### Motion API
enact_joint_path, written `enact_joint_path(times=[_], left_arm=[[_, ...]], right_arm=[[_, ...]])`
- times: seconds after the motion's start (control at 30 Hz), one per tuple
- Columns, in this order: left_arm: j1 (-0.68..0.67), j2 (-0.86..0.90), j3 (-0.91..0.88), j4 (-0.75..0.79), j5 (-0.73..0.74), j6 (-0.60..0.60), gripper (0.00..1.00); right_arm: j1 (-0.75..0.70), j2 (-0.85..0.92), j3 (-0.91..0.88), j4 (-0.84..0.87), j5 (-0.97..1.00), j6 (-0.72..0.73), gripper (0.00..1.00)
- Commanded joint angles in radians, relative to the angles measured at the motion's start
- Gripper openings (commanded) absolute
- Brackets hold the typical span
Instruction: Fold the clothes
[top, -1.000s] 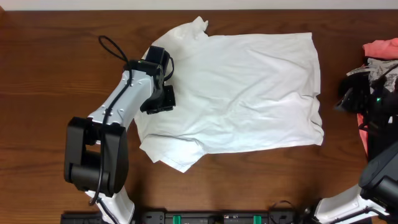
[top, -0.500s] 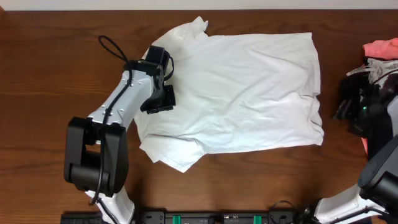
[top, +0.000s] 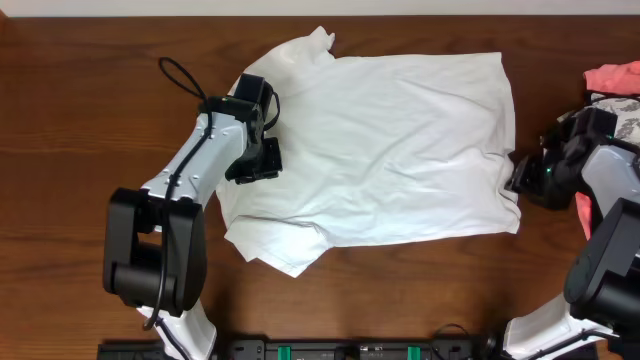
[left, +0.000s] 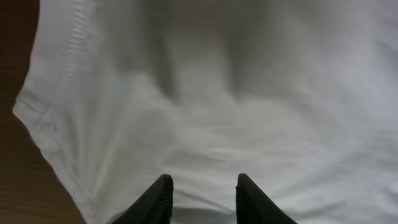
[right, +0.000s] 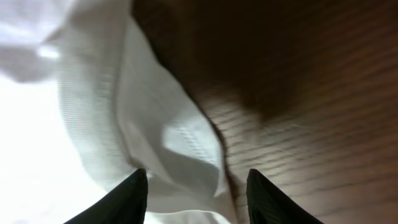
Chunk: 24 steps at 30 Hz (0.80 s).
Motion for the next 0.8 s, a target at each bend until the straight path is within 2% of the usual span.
enact_joint_path(times=[0.0,0.1,0.37,0.4,0.5,0.77], left_arm=[[0.003,0.01,-0.003,-0.005,-0.012,-0.013,0.34],[0.003,0.01,-0.003,0.002,-0.012,-0.013,0.34],[0.003,0.019,-0.006,0.035,-0.013,-0.013,0.33],[0.003,0.024,-0.006,0.043,-0.018,-0.013,0.31],[0.003,0.036,-0.008,0.059,-0.055,-0.013,0.06],[0.003,0.094,-0.01,0.097,-0.072,-0.013,0.06]], right_arm=[[0.008,-0.021,-0.022,0.011,0.04,0.018,0.52],[0.008,-0.021,-0.046,0.032,0.039,0.017,0.55],[0.008,-0.021,-0.093,0.072,0.039,0.018,0.56],[0.008,-0.021,-0.093,0.072,0.039,0.018,0.56],[0.008,-0.021,-0.093,0.072,0.039,0.018,0.57],[0.008,-0.021,-0.093,0.072,0.039,0.017,0.6]])
